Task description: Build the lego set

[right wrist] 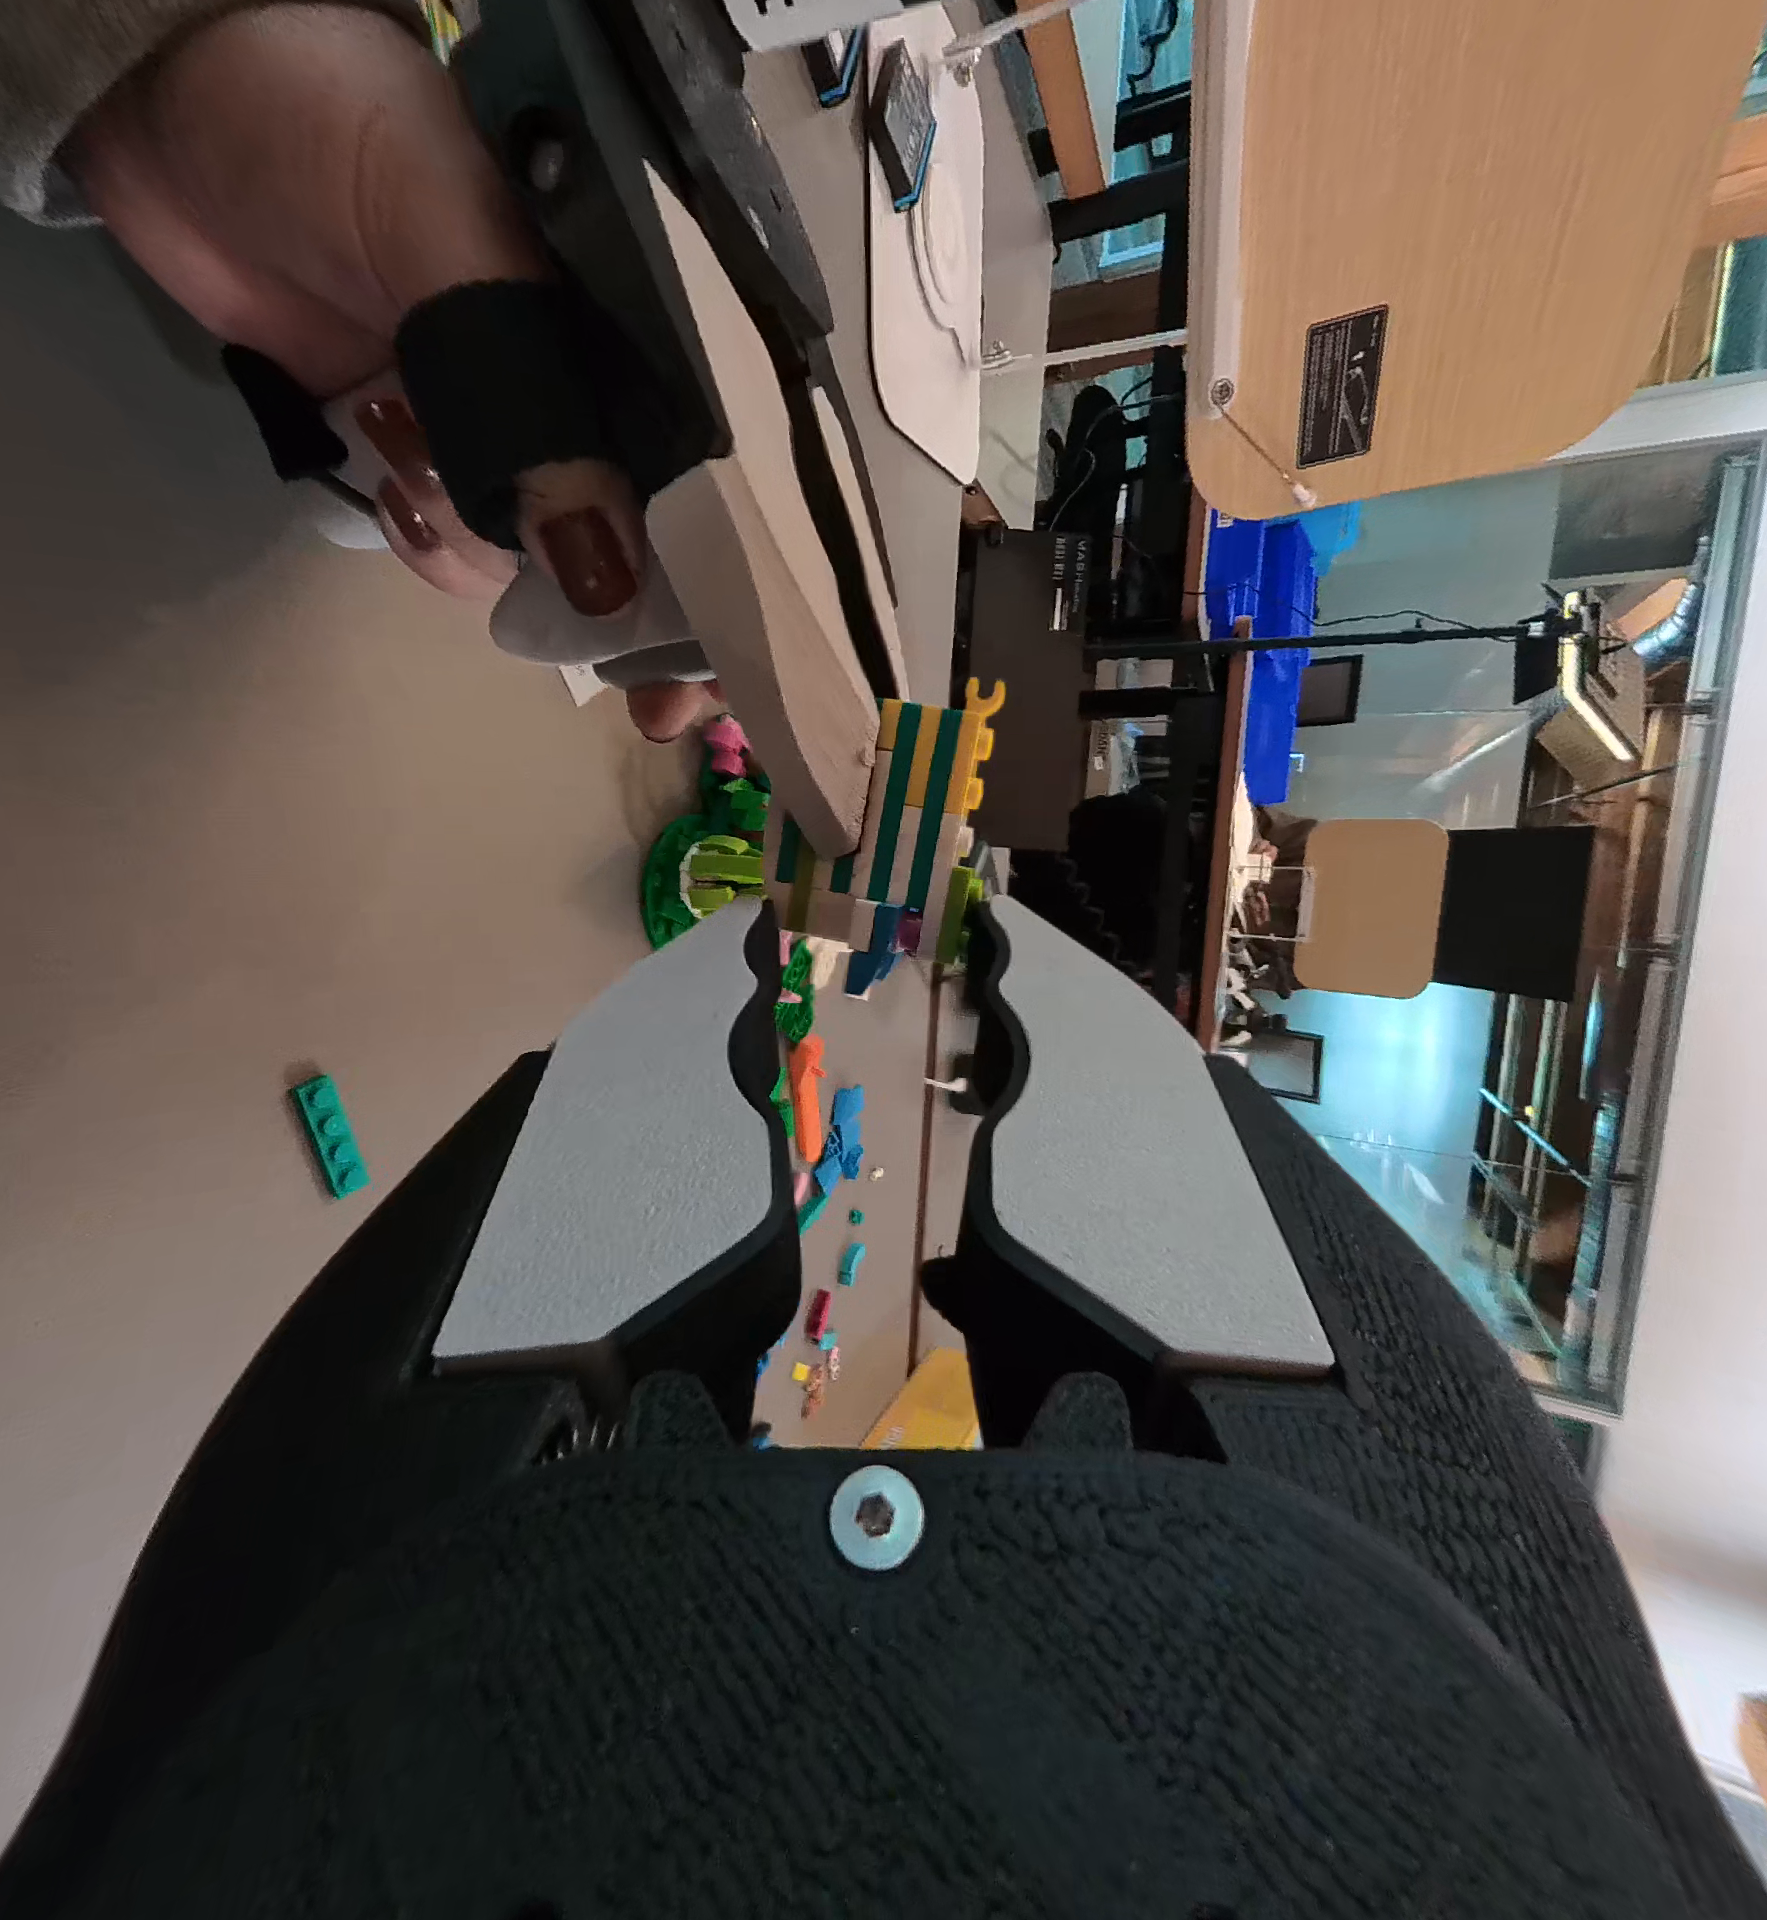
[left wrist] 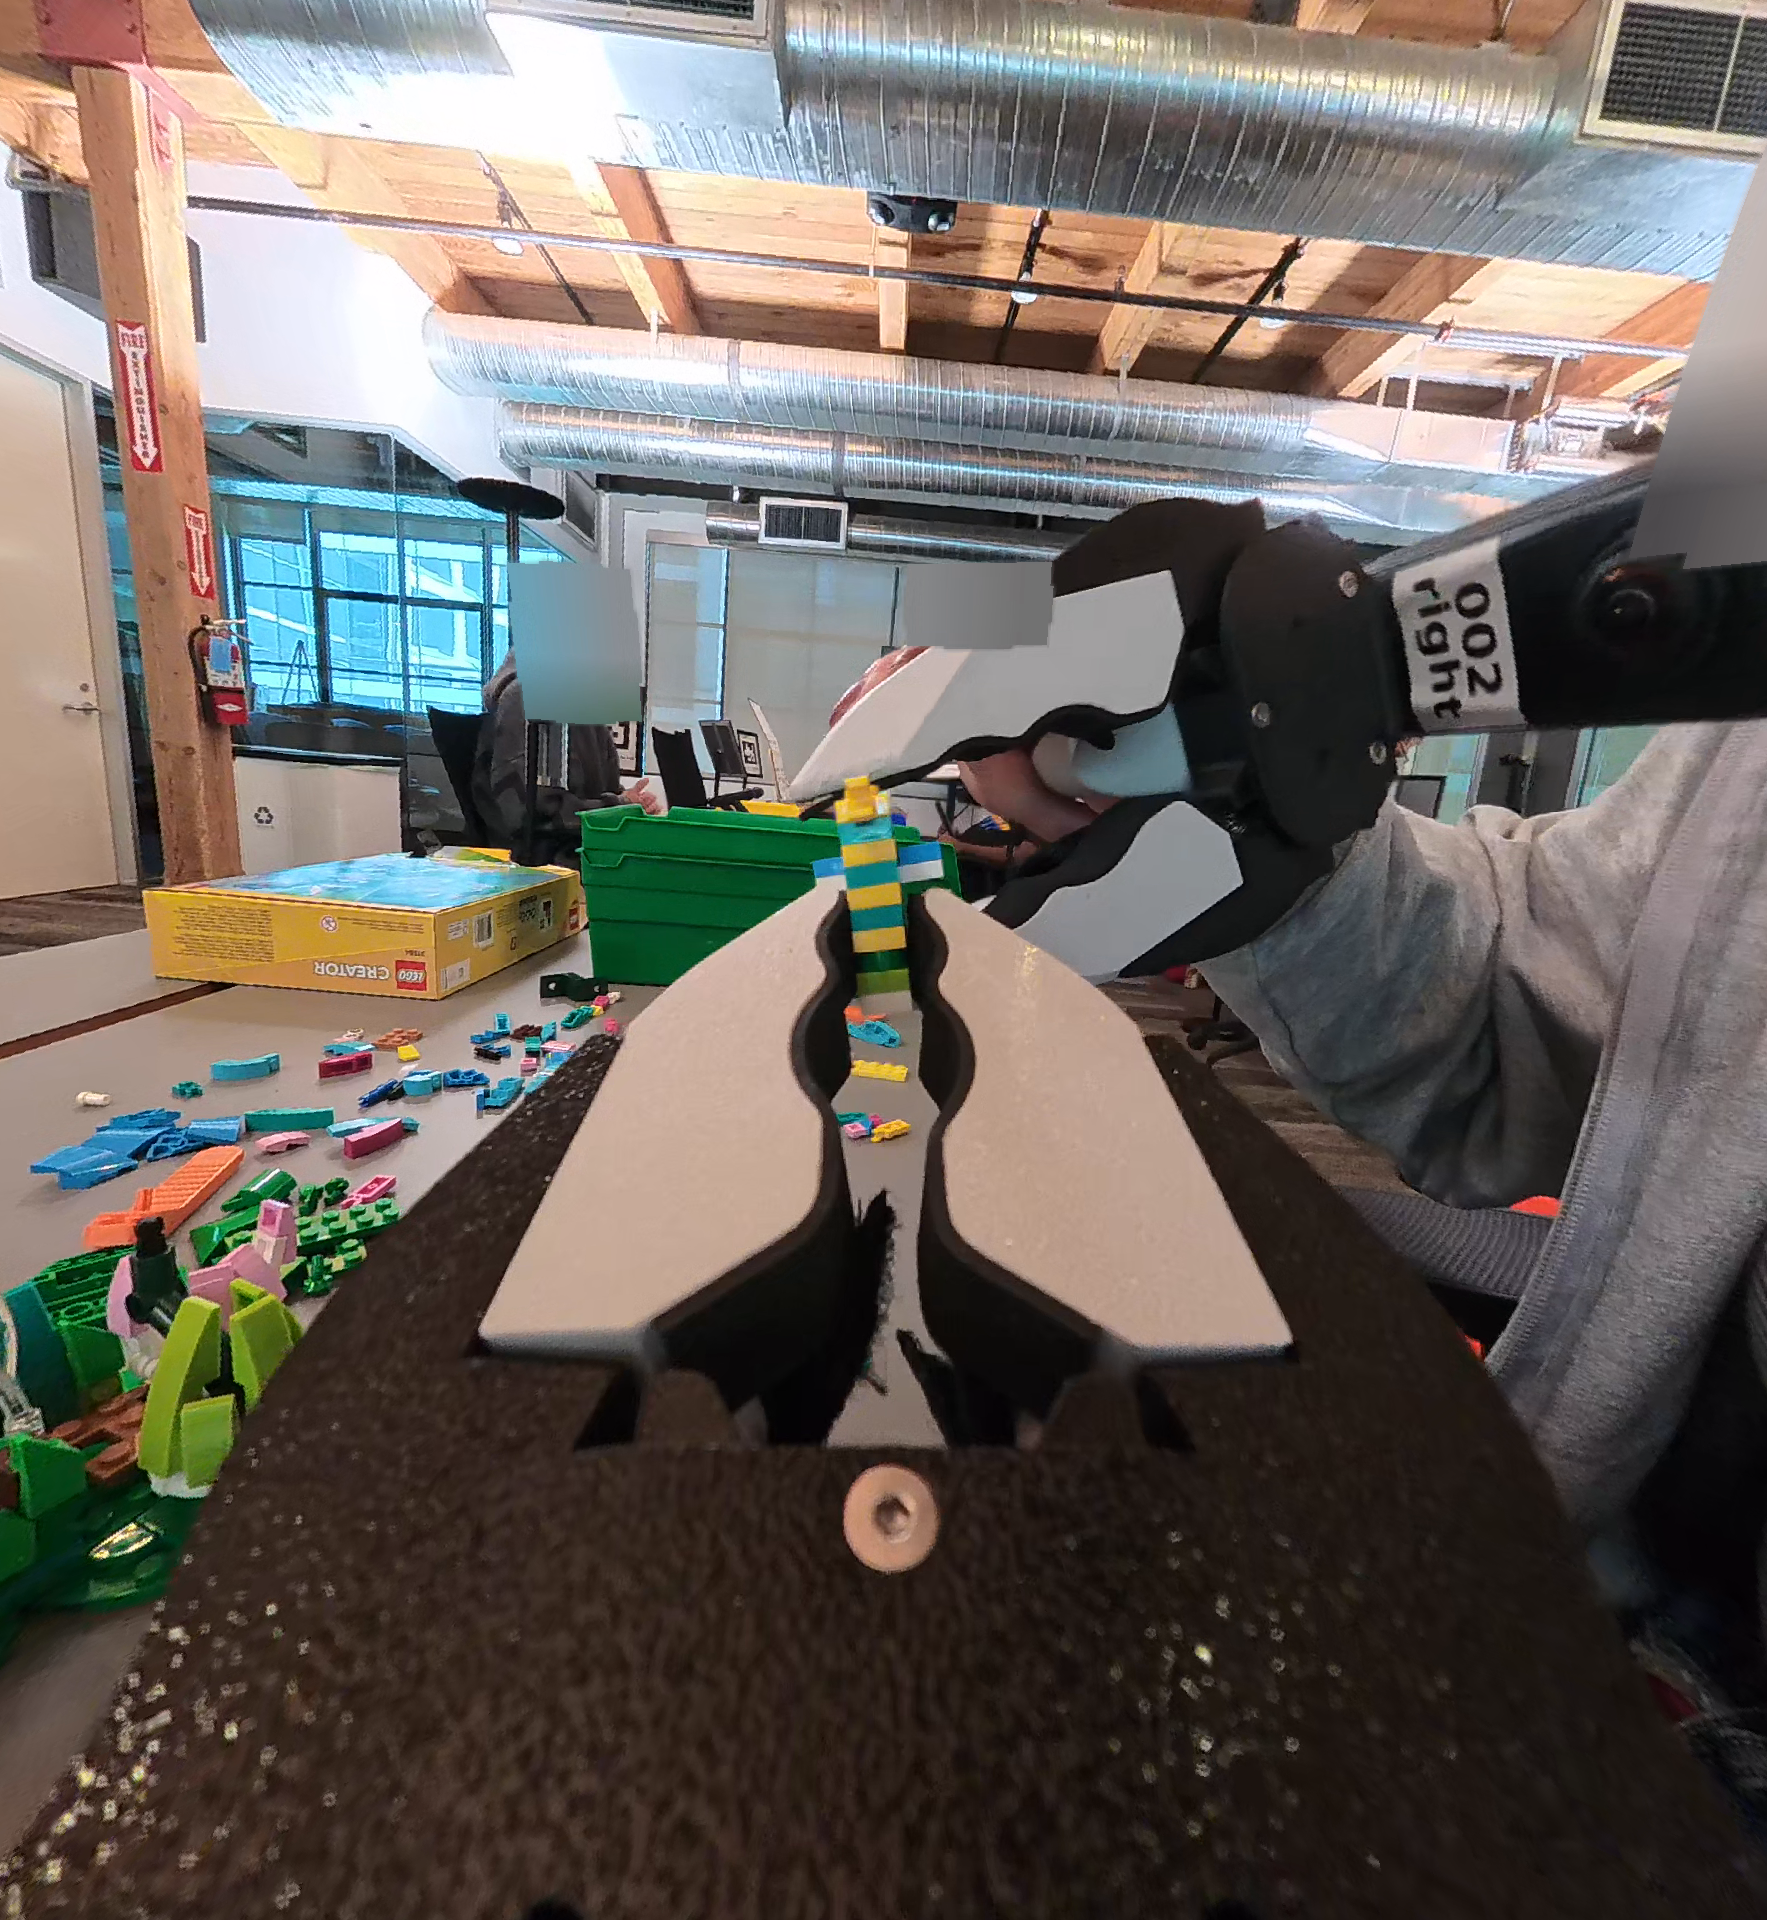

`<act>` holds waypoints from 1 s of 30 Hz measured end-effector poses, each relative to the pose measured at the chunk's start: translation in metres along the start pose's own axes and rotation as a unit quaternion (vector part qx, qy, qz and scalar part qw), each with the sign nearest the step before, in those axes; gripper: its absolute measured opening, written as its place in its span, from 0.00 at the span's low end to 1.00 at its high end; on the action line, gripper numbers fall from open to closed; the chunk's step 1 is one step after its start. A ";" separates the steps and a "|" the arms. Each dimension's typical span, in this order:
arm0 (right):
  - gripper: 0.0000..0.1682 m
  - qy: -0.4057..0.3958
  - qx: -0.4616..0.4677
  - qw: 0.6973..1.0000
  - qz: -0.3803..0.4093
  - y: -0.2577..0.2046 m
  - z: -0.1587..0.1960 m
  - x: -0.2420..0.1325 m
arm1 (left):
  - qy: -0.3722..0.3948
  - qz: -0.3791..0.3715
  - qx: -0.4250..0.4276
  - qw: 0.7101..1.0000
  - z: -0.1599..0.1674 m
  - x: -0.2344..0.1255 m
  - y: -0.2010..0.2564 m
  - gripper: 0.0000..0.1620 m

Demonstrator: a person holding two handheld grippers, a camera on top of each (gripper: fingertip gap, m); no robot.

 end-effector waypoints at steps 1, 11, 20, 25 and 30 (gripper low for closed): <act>0.20 -0.004 -0.009 1.000 0.007 0.000 0.000 0.000 | 0.001 -0.001 -0.002 1.000 0.000 0.000 0.000 0.05; 0.21 0.004 -0.020 0.997 0.071 -0.005 0.000 0.004 | 0.004 -0.028 0.022 0.999 -0.001 -0.001 -0.003 0.05; 0.27 0.037 0.229 0.965 0.119 0.004 0.050 -0.019 | 0.014 -0.081 0.010 0.997 0.001 -0.007 -0.016 0.05; 0.27 0.054 0.402 0.901 0.156 -0.006 0.092 -0.011 | 0.000 -0.091 0.033 0.995 0.006 -0.005 -0.014 0.05; 0.25 0.049 0.534 0.830 0.155 -0.014 0.126 -0.008 | -0.007 -0.082 0.038 0.996 0.008 -0.003 -0.013 0.05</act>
Point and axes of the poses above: each gripper's, where its closed fingertips meet, x out along the fingers, z out of its underside, y = z × x across the jaws, the point moved 7 cm from there along -x, back along the fingers, and after that the axes turned 1 degree about y, right-handed, at the moved point
